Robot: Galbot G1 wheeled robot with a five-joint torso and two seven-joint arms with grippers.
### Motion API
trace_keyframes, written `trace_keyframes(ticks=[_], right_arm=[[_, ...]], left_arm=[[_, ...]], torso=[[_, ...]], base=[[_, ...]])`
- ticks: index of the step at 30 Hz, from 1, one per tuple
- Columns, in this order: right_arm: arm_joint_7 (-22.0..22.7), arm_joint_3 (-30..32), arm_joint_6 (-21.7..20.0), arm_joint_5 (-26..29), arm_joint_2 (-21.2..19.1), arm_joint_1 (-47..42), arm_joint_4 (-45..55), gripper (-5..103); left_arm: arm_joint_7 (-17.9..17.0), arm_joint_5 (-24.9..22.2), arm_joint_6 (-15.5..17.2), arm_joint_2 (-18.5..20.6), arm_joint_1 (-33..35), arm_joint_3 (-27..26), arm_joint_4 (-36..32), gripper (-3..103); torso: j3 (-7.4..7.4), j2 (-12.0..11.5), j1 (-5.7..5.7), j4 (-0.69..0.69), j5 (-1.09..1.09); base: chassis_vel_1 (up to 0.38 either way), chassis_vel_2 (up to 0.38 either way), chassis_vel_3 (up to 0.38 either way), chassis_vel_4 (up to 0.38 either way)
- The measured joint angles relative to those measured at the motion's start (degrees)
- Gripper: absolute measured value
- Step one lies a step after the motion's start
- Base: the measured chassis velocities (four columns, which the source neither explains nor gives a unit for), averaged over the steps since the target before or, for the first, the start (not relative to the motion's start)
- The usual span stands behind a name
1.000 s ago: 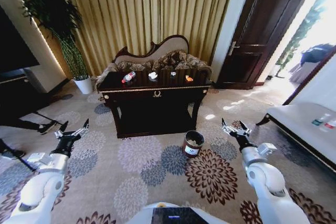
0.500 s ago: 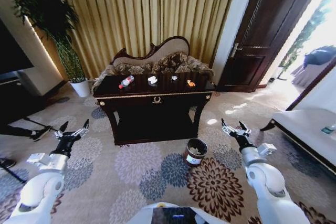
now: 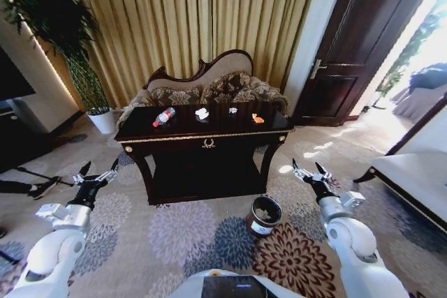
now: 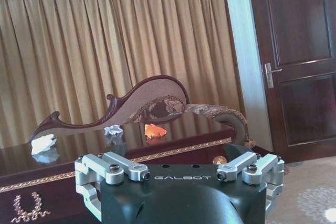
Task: Move to the front of the table and place the trash on the table into the trash bin.
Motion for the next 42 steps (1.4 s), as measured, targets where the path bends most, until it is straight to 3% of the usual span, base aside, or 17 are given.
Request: trace_keyframes(ticks=[32,36,38,42], right_arm=[[0.69,-1.92,0.63,-1.01,1.61,1.38,0.4,100],[2.24,-3.24,-2.33,-0.99,0.54,6.26,2.06,100],[4.43,-5.0,-6.56,-0.1,-1.61,10.8,2.71,100],[5.7,-6.4,-8.37,1.09,-3.72,14.47,1.18,100]], left_arm=[[0.55,0.15,-0.05,-1.42,0.51,-0.08,-0.32,100],[0.49,0.32,-0.03,-2.04,0.52,-0.15,-0.91,100],[0.09,0.48,0.51,-2.4,0.52,-0.16,-1.74,100],[-0.06,0.82,0.75,-2.7,0.75,-0.17,-2.35,100]], torso=[[0.01,-0.02,0.05,-0.02,0.0],[-0.02,0.02,-0.04,0.01,-0.01],[-0.02,0.02,-0.04,0.01,-0.01],[0.0,0.01,-0.02,0.0,-0.02]], base=[[-0.143,0.143,0.152,-0.143],[0.0,0.0,0.0,0.0],[0.0,0.0,0.0,0.0],[0.0,0.0,0.0,0.0]])
